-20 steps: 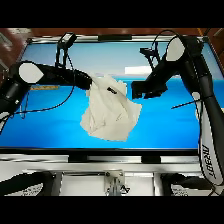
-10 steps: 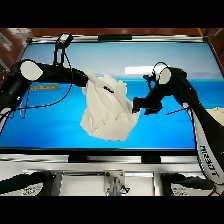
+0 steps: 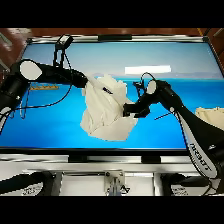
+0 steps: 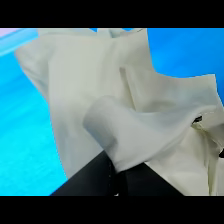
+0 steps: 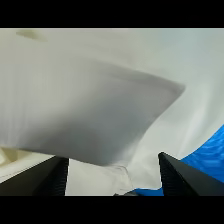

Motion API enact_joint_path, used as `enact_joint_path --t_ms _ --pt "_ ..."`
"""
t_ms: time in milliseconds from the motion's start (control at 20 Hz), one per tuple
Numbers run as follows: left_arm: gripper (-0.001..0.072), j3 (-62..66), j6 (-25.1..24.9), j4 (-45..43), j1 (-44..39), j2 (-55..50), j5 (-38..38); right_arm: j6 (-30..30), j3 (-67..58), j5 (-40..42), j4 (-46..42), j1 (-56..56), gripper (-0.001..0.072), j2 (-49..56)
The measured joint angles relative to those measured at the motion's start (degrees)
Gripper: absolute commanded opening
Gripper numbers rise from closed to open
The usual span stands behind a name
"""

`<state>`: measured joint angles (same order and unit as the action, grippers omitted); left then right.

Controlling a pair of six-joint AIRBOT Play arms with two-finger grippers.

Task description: Fold the shirts.

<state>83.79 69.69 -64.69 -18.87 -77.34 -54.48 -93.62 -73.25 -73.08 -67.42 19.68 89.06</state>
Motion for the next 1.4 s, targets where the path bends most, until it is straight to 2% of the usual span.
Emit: enact_joint_path --t_ms 350,400,450,500,550,700,850,1000,1100,1250,1400 --pt "0.0059 0.0 0.0 0.0 0.1 0.1 -1.0 1.5 0.2 1.3 -6.3 0.3 0.0664 -2.1" --pt "0.0059 0.0 0.0 0.0 0.1 0.1 -1.0 1.6 0.2 2.2 -6.2 0.9 0.0620 -1.3" --pt "0.0059 0.0 0.0 0.0 0.1 0.1 -1.0 1.8 0.2 2.9 -6.2 1.5 0.0453 -0.4" --pt "0.0059 0.0 0.0 0.0 0.1 0.1 -1.0 1.8 0.2 4.1 -6.1 2.0 0.0191 0.4" --pt "0.0059 0.0 0.0 0.0 0.2 0.1 -1.1 1.8 0.2 5.0 -6.1 2.4 0.0095 1.0" --pt "0.0058 0.4 0.0 0.0 0.7 0.4 -1.2 1.4 -1.5 6.2 -7.0 3.1 0.0089 0.5" --pt "0.0058 3.9 0.0 0.0 1.3 1.7 -2.0 1.2 -8.3 3.5 -13.3 2.9 0.0089 -3.9" --pt "0.0058 12.2 0.0 1.8 1.6 4.6 -2.2 2.2 -21.9 0.9 -23.2 2.6 0.0089 -10.2" --pt "0.0058 19.4 0.0 4.2 1.7 7.4 -0.7 2.9 -32.9 1.8 -26.7 2.6 0.0088 -13.9" --pt "0.0057 27.9 1.2 5.8 1.7 11.6 1.7 3.5 -43.4 4.9 -25.4 2.7 0.0089 -18.8" --pt "0.0057 31.5 4.8 2.8 1.9 15.0 -0.2 3.8 -45.8 2.9 -20.9 2.8 0.0089 -22.5"
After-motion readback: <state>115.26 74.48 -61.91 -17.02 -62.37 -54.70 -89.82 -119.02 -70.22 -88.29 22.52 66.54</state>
